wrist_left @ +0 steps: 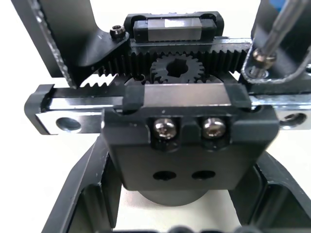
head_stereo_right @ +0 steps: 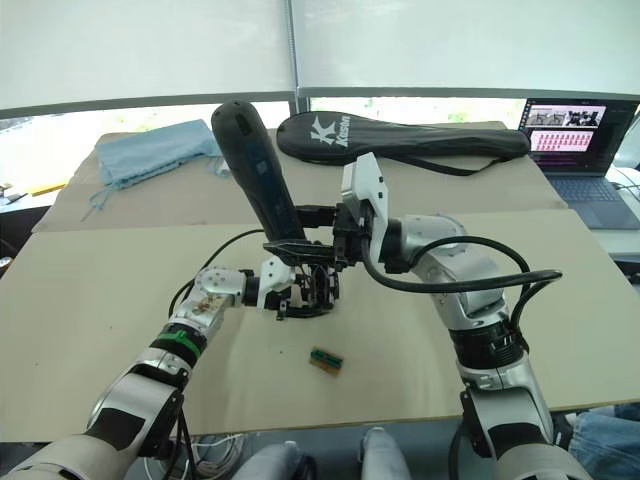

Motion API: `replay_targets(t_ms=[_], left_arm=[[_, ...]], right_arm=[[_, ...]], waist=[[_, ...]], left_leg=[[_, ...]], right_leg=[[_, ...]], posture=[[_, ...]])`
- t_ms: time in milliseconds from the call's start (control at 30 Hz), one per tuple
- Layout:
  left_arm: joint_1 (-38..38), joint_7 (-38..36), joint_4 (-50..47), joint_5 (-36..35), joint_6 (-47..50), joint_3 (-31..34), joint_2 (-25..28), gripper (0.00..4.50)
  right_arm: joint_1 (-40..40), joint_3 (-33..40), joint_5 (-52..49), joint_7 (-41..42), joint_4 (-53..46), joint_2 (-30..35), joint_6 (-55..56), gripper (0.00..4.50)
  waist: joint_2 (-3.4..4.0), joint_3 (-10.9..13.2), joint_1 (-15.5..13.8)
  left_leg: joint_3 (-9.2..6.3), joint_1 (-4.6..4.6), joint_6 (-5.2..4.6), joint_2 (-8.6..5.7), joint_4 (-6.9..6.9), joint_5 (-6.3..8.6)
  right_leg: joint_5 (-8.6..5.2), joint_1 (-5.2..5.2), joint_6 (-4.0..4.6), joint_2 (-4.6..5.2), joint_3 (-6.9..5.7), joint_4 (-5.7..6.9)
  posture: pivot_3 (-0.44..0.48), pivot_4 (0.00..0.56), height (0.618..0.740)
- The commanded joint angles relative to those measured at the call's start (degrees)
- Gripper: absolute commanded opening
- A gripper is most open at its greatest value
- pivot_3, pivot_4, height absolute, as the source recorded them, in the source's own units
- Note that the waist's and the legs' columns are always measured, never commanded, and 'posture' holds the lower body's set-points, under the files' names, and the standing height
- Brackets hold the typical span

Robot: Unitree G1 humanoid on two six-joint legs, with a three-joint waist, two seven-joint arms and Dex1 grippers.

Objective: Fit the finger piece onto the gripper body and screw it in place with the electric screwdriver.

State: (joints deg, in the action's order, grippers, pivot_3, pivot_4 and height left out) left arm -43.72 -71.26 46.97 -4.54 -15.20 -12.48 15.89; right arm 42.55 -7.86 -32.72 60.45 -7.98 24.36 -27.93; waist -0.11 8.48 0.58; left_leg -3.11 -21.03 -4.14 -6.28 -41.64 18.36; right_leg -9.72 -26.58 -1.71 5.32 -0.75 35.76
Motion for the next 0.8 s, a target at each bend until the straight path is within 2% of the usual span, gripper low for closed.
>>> replay_targets(t_ms=[33, 300, 800], left_arm=[[-1.66, 0.8, 0.13, 0.15, -1.72, 1.11, 0.14, 2.34], [-1.18, 1.23, -1.08, -1.01, 0.19, 2.18, 0.51, 2.34], [-0.14, 0.11, -2.18, -1.27, 1.57, 2.22, 1.64, 2.34]], right_arm=[[-1.08, -3.0, 3.03, 2.05, 5.74, 1.59, -1.9, 1.88], [-1.46, -3.41, 3.91, 5.83, 9.92, 1.74, 1.03, 1.88], [-3.49, -3.72, 5.29, 3.76, 11.15, 1.49, 3.75, 1.88]], waist=[[-0.01, -0.02, -0.01], [-0.04, -0.07, -0.18], [-0.08, -0.18, 0.05]], left_leg=[[0.0, 0.04, 0.0, 0.01, 0.0, 0.0], [-0.01, 0.3, -0.04, 0.03, 0.03, 0.04], [0.0, 0.51, -0.01, 0.11, 0.13, 0.06]], right_leg=[[0.0, 0.05, 0.0, 0.0, 0.0, 0.0], [0.0, 0.29, 0.0, 0.03, 0.01, -0.04], [-0.01, 0.4, 0.0, 0.08, 0.08, -0.06]], posture=[[0.0, 0.15, 0.736], [0.0, 0.15, 0.736], [0.0, 0.15, 0.736]])
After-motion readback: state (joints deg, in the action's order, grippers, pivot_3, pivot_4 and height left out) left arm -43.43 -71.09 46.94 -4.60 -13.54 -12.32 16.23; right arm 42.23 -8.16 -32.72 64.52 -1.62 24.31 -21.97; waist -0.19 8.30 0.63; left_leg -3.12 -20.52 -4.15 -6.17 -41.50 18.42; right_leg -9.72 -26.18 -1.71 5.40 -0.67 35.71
